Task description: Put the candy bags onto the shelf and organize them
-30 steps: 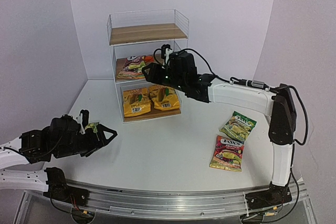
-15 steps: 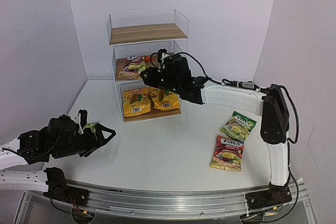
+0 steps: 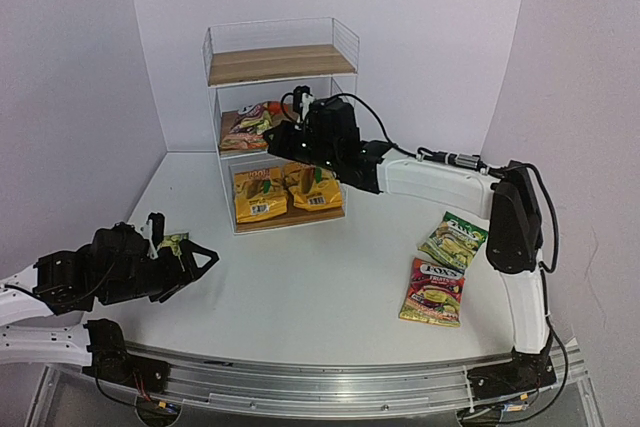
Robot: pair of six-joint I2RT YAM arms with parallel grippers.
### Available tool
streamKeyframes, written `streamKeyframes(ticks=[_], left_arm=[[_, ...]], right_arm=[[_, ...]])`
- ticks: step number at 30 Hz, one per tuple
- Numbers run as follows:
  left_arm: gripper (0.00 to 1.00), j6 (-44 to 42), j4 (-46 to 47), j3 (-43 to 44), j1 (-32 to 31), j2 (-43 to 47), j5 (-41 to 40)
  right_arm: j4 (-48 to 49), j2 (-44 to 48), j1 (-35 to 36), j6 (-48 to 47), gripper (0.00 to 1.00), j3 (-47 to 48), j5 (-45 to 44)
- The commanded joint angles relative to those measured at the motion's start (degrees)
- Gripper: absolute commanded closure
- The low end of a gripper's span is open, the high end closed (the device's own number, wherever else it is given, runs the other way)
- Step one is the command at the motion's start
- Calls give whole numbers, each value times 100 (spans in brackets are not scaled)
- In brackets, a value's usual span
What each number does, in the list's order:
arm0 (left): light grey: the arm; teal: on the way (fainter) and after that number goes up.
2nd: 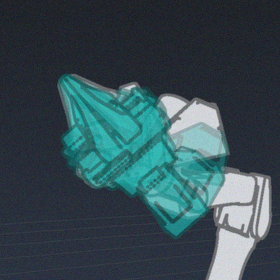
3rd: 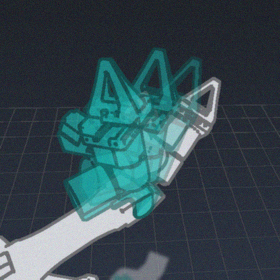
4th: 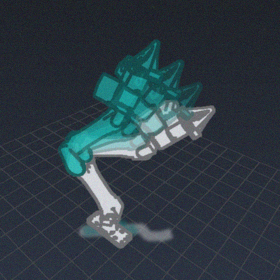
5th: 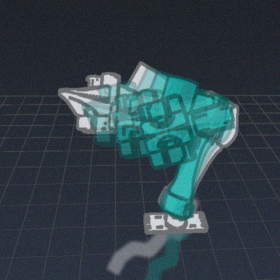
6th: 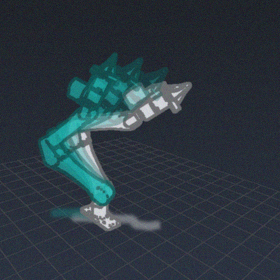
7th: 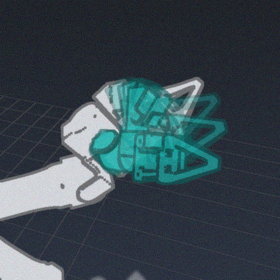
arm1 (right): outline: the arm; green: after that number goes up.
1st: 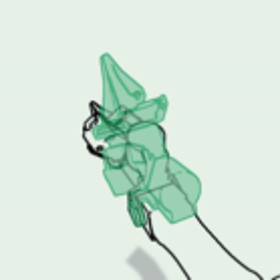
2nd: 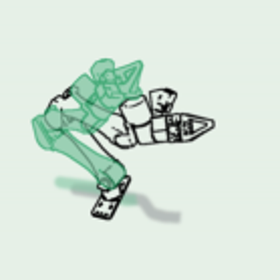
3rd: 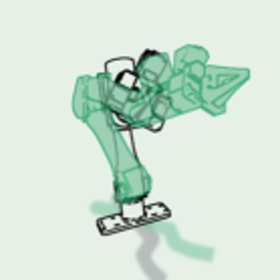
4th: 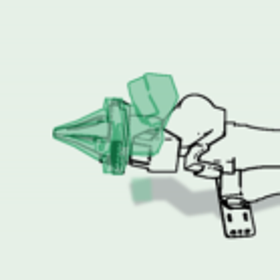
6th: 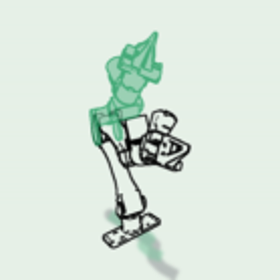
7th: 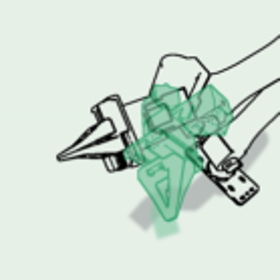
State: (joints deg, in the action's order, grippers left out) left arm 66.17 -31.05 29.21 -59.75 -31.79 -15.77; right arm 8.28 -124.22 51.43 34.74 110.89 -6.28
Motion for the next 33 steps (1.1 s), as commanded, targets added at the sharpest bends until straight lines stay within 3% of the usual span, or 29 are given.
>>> streamKeyframes(ticks=[1,10,21,33], left_arm=[[1,53,-59,40,-11,474,-129],[0,47,-9,-12,-11,530,-119],[0,-122,220,18,-11,319,-144],[0,-67,355,-93,-11,287,-121]], right_arm=[[1,-325,24,-72,100,602,1055],[-349,-350,-101,-54,100,606,1223],[-556,57,-278,25,99,36,129],[-729,-363,-346,229,100,769,896]])
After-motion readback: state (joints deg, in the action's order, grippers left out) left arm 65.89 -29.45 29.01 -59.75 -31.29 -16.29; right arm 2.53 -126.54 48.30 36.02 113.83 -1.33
